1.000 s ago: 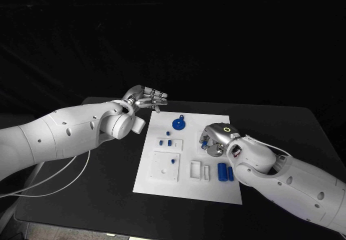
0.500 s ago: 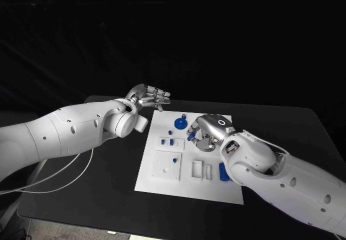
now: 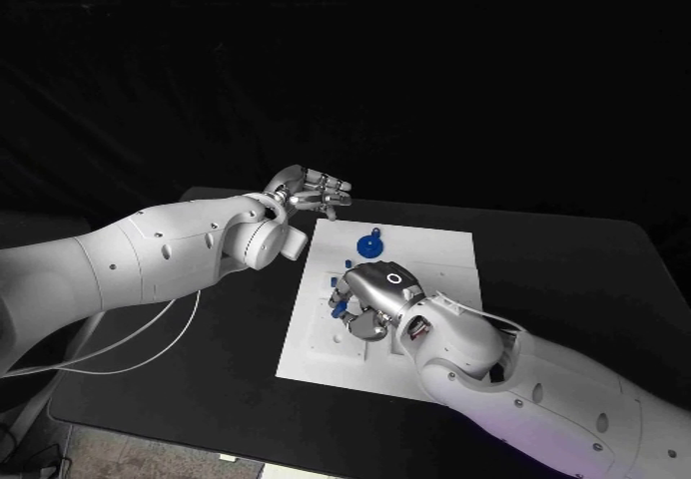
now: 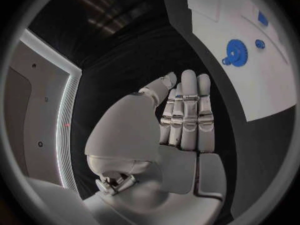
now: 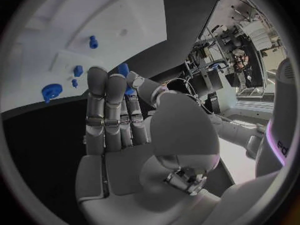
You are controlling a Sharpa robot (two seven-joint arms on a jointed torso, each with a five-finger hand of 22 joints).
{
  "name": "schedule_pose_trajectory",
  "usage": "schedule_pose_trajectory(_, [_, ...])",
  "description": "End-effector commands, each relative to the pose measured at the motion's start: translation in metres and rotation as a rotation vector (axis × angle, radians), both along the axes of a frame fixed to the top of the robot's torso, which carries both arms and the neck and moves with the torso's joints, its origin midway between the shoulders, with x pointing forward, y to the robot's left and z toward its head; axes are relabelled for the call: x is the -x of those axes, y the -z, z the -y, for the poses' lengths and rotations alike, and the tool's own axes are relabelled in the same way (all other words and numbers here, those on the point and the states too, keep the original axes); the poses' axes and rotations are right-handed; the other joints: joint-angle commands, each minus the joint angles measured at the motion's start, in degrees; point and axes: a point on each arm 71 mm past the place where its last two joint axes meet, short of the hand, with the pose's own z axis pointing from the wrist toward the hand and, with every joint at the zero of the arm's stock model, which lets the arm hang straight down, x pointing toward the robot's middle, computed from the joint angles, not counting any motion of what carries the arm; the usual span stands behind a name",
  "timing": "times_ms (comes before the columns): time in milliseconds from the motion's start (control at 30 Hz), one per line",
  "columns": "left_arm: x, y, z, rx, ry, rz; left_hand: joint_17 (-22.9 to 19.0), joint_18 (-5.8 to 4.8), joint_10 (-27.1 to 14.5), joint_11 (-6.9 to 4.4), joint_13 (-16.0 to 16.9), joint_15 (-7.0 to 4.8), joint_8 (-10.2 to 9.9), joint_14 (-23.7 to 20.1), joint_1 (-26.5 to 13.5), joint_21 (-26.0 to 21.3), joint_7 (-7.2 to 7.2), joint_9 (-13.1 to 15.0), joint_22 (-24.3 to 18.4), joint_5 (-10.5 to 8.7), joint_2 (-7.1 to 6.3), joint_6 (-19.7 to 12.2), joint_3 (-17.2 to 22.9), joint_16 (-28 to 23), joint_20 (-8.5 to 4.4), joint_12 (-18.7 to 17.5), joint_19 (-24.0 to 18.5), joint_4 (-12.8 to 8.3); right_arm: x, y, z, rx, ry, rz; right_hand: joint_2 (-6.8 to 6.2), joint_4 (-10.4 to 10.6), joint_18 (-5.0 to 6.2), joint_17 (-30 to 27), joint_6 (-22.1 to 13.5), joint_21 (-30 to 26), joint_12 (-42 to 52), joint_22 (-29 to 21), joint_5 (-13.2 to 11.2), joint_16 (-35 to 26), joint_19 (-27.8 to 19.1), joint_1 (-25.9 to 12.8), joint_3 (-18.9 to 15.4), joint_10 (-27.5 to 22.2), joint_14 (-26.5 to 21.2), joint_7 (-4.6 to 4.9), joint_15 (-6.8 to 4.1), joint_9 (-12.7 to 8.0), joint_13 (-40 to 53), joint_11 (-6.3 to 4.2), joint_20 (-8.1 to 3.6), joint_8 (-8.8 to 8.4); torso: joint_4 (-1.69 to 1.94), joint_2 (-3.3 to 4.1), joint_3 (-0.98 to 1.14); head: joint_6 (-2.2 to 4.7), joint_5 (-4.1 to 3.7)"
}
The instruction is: Assemble the parts on the task board
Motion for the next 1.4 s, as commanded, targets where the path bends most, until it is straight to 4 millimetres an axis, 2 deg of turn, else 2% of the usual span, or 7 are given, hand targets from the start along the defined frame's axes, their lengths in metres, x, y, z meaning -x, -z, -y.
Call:
schedule_pose_trajectory(33, [0.0,-0.001,0.005,0.014,0.022,0.001,0.1,1.18,-0.5,-0.03,0.0,0.25,-0.2,0.2,-0.2,-0.4,0.02,0.1,1.2,0.01,0.36,0.6,-0.3,-0.4,-0.12,-0.2,0.3,0.0,0.005,0.006,-0.007,0.026,-0.044,0.017,0.53,0.0,0.92,-0.1,0.4,-0.3,0.1,0.0,0.2,0.0,1.7,-0.2,0.4,4.2,0.0,-0.03,-0.43,0.0,0.2,-3.0,-0.47,0.23,-0.07,0.0,-0.04,-0.03,0.39])
schedule_pose_trajectory(233, [0.0,-0.001,0.008,0.016,0.029,0.0,0.1,1.18,-0.5,-0.03,0.0,0.25,-0.2,0.2,-0.3,-0.4,0.02,0.1,1.2,-0.01,0.38,0.6,-0.3,-0.4,-0.11,-0.2,0.3,0.0,0.011,0.021,-0.016,0.068,-0.073,0.014,0.61,-0.2,0.94,-0.1,0.4,-0.4,0.1,0.2,0.2,-0.1,1.7,-0.3,0.4,4.2,-0.1,-0.03,-0.44,0.0,0.2,-2.99,-0.48,0.22,0.06,0.13,0.1,-0.33,0.7])
schedule_pose_trajectory(467, [0.0,0.0,0.01,0.016,0.034,-0.002,0.1,1.18,-0.5,-0.03,0.0,0.25,-0.2,0.2,-0.3,-0.4,0.02,0.1,1.2,-0.01,0.38,0.6,-0.3,-0.4,-0.11,-0.2,0.3,0.0,0.01,0.029,-0.018,0.104,-0.077,0.015,0.71,-0.5,0.96,-0.2,0.4,-0.6,0.1,0.4,0.2,-0.1,1.8,-0.5,0.6,4.2,0.0,-0.04,-0.47,0.0,0.2,-2.98,-0.51,0.22,0.02,0.1,0.08,-0.72,1.02])
schedule_pose_trajectory(633, [0.0,0.0,0.01,0.016,0.035,-0.002,0.1,1.18,-0.5,-0.03,0.0,0.25,-0.2,0.2,-0.3,-0.4,0.02,0.1,1.2,-0.01,0.38,0.6,-0.3,-0.4,-0.11,-0.2,0.3,0.0,0.009,0.033,-0.018,0.126,-0.074,0.015,0.75,-0.6,0.96,-0.2,0.4,-0.7,0.1,0.5,0.2,-0.1,1.8,-0.5,0.7,4.2,0.0,-0.05,-0.47,0.0,0.2,-2.99,-0.52,0.22,-0.04,0.12,0.19,-1.07,1.28])
schedule_pose_trajectory(1400, [0.0,0.0,0.007,0.015,0.029,-0.003,0.1,1.18,-0.5,-0.03,0.0,0.25,-0.2,0.2,-0.3,-0.4,0.02,0.1,1.2,-0.01,0.38,0.6,-0.3,-0.4,-0.11,-0.2,0.3,0.0,0.003,0.041,-0.005,0.196,-0.028,0.028,0.64,-1.0,1.01,-0.2,0.5,-0.8,0.1,1.1,0.2,0.0,1.8,-0.8,1.1,4.3,-0.1,-0.08,-0.54,0.0,0.2,-3.0,-0.58,0.22,-0.1,0.08,0.18,-1.57,1.55])
